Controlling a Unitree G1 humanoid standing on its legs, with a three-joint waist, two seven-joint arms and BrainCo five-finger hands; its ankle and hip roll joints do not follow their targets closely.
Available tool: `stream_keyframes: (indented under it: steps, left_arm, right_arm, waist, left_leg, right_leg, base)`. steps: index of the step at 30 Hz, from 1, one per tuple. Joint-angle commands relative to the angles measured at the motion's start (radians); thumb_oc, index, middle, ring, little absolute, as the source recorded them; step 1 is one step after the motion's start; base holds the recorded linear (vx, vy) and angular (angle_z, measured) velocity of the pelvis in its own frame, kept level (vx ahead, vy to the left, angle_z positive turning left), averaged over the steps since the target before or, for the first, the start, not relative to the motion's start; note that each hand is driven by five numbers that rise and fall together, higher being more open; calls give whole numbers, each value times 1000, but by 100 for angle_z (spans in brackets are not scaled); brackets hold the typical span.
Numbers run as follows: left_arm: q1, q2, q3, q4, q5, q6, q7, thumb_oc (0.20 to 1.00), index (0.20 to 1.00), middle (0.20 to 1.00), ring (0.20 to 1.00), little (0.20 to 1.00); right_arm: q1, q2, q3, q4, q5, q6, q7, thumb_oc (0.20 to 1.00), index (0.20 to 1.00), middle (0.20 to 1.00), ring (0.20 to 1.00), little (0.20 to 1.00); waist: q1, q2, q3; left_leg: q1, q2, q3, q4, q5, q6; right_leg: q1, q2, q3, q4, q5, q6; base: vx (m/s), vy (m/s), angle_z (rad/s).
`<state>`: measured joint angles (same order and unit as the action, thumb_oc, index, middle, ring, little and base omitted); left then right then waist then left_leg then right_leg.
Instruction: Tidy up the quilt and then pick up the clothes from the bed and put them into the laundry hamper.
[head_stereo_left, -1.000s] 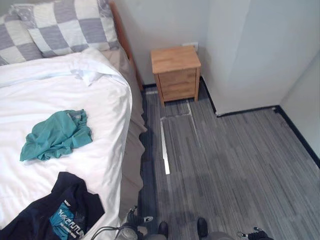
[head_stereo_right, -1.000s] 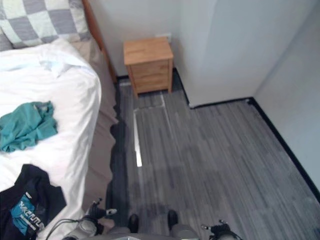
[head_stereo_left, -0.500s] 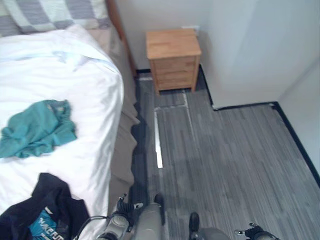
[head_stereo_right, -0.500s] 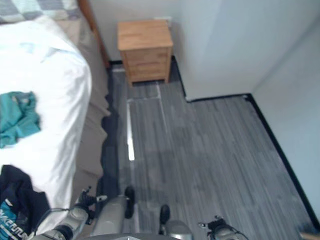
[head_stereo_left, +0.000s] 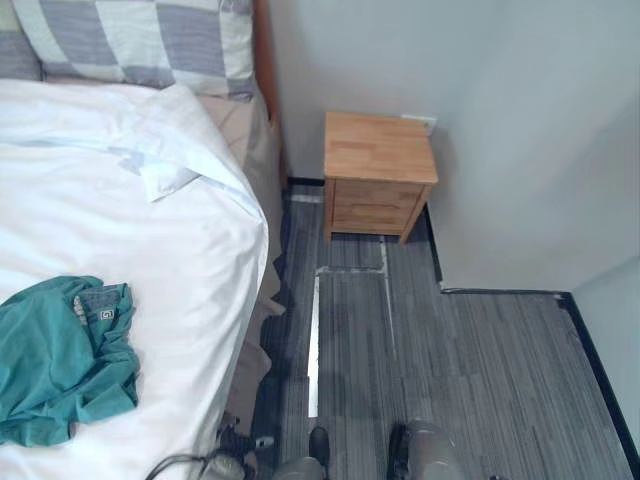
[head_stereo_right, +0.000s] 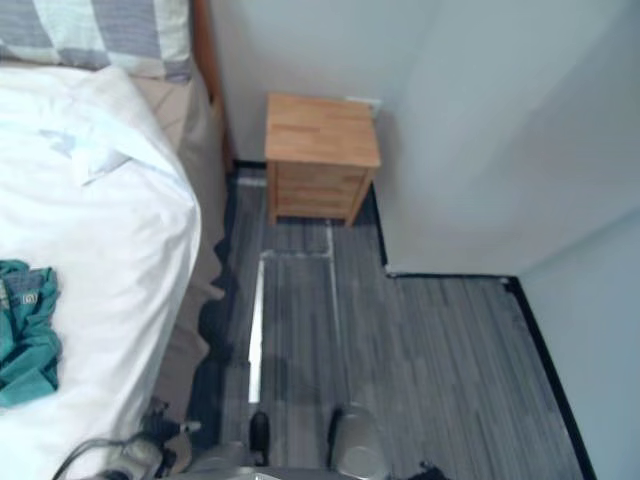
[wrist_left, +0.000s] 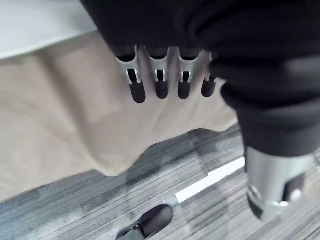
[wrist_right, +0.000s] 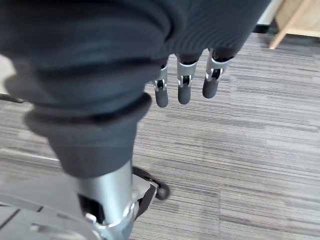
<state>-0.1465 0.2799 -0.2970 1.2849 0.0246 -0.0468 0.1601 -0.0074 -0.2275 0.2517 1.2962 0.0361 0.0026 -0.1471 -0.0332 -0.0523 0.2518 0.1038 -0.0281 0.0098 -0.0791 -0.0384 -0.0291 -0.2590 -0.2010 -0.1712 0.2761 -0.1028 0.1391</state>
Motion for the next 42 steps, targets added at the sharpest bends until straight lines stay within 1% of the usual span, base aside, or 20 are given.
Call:
stream_keyframes:
  steps: [1,3,6,9,11,12,13,15,16,17,18,20,21,22,24,26,29,32,37,42]
  left_arm:
    - [-32,20,11,2,42,-23,29,1000,1000,1000,1000,1000]
    - [-46,19,15,10,46,-28,30,1000,1000,1000,1000,1000]
    - [-25,12,26,27,42,-32,30,1000,1000,1000,1000,1000]
    - [-1,2,46,20,15,-28,28,1000,1000,1000,1000,1000]
    - [-8,0,43,6,-8,-23,40,1000,1000,1000,1000,1000]
    - [-13,-1,39,-3,-11,-23,43,1000,1000,1000,1000,1000]
    - [-13,0,40,-3,-11,-23,43,1000,1000,1000,1000,1000]
    - [-1,6,44,-5,-11,-17,39,1000,1000,1000,1000,1000]
    - [21,12,56,9,-2,-7,36,1000,1000,1000,1000,1000]
    - [22,12,57,9,-2,-7,36,1000,1000,1000,1000,1000]
    - [46,17,71,23,16,3,23,1000,1000,1000,1000,1000]
    - [64,24,77,25,13,4,22,1000,1000,1000,1000,1000]
    - [72,43,81,47,42,16,9,1000,1000,1000,1000,1000]
    - [73,44,81,46,42,16,9,1000,1000,1000,1000,1000]
    - [89,68,95,47,55,20,12,1000,1000,1000,1000,1000]
    - [107,96,117,37,72,23,14,1000,1000,1000,1000,1000]
    - [127,112,140,21,87,2,25,1000,1000,1000,1000,1000]
    - [134,124,154,37,102,-2,21,1000,1000,1000,1000,1000]
    - [152,142,175,25,119,-10,13,1000,1000,1000,1000,1000]
    - [196,109,151,-4,86,-26,18,1000,1000,1000,1000,1000]
  right_arm:
    - [-63,-25,9,-23,-19,-2,2,1000,1000,1000,1000,1000]
    - [-58,-21,6,-25,-14,3,7,1000,1000,1000,1000,1000]
    - [-47,-26,23,-14,-37,12,20,1000,1000,1000,1000,1000]
    - [-54,-45,50,-18,-65,5,20,1000,1000,1000,1000,1000]
    - [-71,-61,58,-39,-54,1,9,1000,1000,1000,1000,1000]
    - [-78,-71,64,-39,-53,6,4,1000,1000,1000,1000,1000]
    - [-78,-71,65,-39,-53,6,4,1000,1000,1000,1000,1000]
    - [-79,-73,60,-39,-46,8,-3,1000,1000,1000,1000,1000]
    - [-76,-75,40,-37,-34,9,-8,1000,1000,1000,1000,1000]
    - [-75,-75,40,-37,-34,9,-8,1000,1000,1000,1000,1000]
    - [-67,-76,12,-46,-22,13,-14,1000,1000,1000,1000,1000]
    - [-55,-77,3,-53,-19,9,-17,1000,1000,1000,1000,1000]
    - [-42,-88,-37,-79,-3,-2,-28,1000,1000,1000,1000,1000]
    - [-41,-88,-37,-79,-3,-1,-28,1000,1000,1000,1000,1000]
    - [-51,-104,-38,-159,-13,-10,-34,1000,1000,1000,1000,1000]
    - [-40,-170,-59,-345,-46,-24,-51,1000,1000,1000,1000,1000]
    - [-23,-314,-143,-648,-92,-68,-98,1000,1000,1000,1000,1000]
    - [-14,-395,-196,-782,-131,-78,-117,1000,1000,1000,1000,1000]
    - [-72,-520,-243,-1025,-218,-102,-122,1000,1000,1000,1000,1000]
    - [-304,-657,-135,-1130,-254,-132,-113,1000,1000,1000,1000,1000]
  waist:
    - [-30,10,25]
    - [-65,11,18]
    - [-72,11,-4]
    - [-53,14,8]
    - [-37,-22,35]
    - [-14,-32,51]
    - [-16,-36,47]
    - [-4,-36,37]
    - [-5,-21,28]
    - [-5,-22,27]
    - [-14,-2,12]
    - [-13,-5,4]
    - [-24,-10,-3]
    - [-27,-12,-4]
    - [-42,-16,7]
    - [-58,-7,25]
    - [-96,-28,42]
    - [-130,-48,35]
    - [-103,-61,0]
    - [-40,-34,2]
  left_leg:
    - [83,105,20,2,-99,-32]
    - [125,132,-13,1,-128,-59]
    - [178,163,-57,49,-183,-79]
    - [57,201,-68,297,-60,-98]
    - [-79,205,23,485,-28,-80]
    - [-156,196,136,490,-75,-62]
    - [-160,191,136,486,-69,-60]
    - [-210,142,250,422,-112,-20]
    - [-207,149,395,366,-86,-18]
    - [-207,148,395,365,-85,-18]
    - [-150,152,474,249,-68,-1]
    - [-128,122,432,202,-60,11]
    - [-93,104,415,138,-63,32]
    - [-93,100,413,135,-62,34]
    - [-44,84,371,84,-64,53]
    - [-13,106,339,43,-52,45]
    - [7,121,248,39,-58,0]
    - [9,116,152,43,-74,-32]
    - [3,133,103,51,-74,-47]
    - [-25,192,53,51,-34,-85]
  right_leg:
    - [99,0,80,-229,101,49]
    - [48,-5,206,-291,144,73]
    - [56,16,229,-247,149,65]
    - [101,39,199,-231,128,17]
    - [178,10,129,-268,103,-13]
    - [250,6,67,-294,71,-21]
    - [245,2,66,-295,73,-21]
    - [276,6,18,-278,37,-31]
    - [299,21,-33,-250,3,-31]
    - [298,20,-33,-249,2,-31]
    - [305,27,-110,-188,-12,-26]
    - [304,18,-135,-120,-19,-22]
    - [277,-12,-192,23,26,32]
    - [275,-16,-194,28,23,34]
    - [217,-47,-155,191,110,74]
    - [125,-26,-60,315,134,89]
    - [111,6,84,77,30,57]
    - [141,54,332,-170,35,52]
    - [183,60,343,-231,53,36]
    - [225,90,291,-278,34,3]
  base:
    - [451,-211,97]
    - [579,-325,108]
    - [449,-305,107]
    - [293,-408,74]
    - [190,-463,68]
    - [152,-328,67]
    - [181,-303,97]
    - [226,-202,108]
    - [217,-156,82]
    - [233,-64,75]
    - [191,36,107]
    - [183,16,119]
    - [91,-16,61]
    - [174,1,31]
    - [170,14,77]
    - [141,-95,104]
    - [181,-268,131]
    - [188,-234,130]
    - [138,-259,127]
    - [51,-216,21]
